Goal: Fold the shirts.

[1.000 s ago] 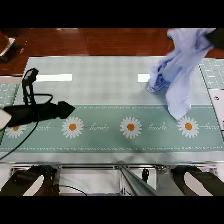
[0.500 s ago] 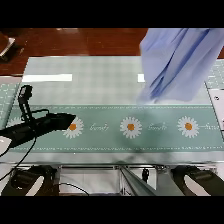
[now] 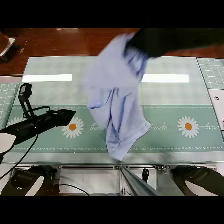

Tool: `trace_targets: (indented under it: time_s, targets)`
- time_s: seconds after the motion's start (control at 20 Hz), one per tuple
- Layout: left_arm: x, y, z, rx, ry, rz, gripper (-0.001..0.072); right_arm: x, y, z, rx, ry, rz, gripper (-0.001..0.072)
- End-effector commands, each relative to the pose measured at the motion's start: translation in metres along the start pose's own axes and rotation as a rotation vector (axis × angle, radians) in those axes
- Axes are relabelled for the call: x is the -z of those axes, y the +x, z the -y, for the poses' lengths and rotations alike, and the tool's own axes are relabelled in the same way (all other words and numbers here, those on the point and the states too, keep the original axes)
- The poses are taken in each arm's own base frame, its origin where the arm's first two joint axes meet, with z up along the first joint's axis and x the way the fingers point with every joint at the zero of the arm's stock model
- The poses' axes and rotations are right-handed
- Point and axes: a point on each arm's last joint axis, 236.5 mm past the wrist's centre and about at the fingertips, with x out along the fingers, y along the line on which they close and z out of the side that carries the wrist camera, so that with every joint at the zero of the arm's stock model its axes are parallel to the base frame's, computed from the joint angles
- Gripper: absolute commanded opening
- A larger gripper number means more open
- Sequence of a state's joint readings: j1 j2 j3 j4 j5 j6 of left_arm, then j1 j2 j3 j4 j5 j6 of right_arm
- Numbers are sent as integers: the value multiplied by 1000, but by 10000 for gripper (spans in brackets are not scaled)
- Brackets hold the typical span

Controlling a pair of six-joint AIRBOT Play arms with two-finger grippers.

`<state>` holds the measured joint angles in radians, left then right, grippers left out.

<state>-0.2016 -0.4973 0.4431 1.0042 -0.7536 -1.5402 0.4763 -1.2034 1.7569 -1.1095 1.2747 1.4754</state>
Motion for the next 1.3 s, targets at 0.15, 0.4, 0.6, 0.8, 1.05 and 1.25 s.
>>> trace_targets:
  time_s: [0.15,0.4,0.6,0.8,1.05,1.25]
  targets:
    - [-1,2,-1,-4,-1,1,506,133,152,31,-87,333,-308,26]
    - [17,5,-4,-9,-8,-78,506,139,159,64,-68,423,-333,408]
    - [39,4,-14,-48,19,-177,506,97,59,155,120,445,-205,408]
    - [45,3,-37,-142,30,-207,506,145,-81,265,538,572,-125,406]
    - [80,28,-61,-203,-112,-349,505,293,-62,249,489,918,-200,406]
    - [107,59,-60,-133,-211,-480,505,376,-2,177,274,974,-430,405]
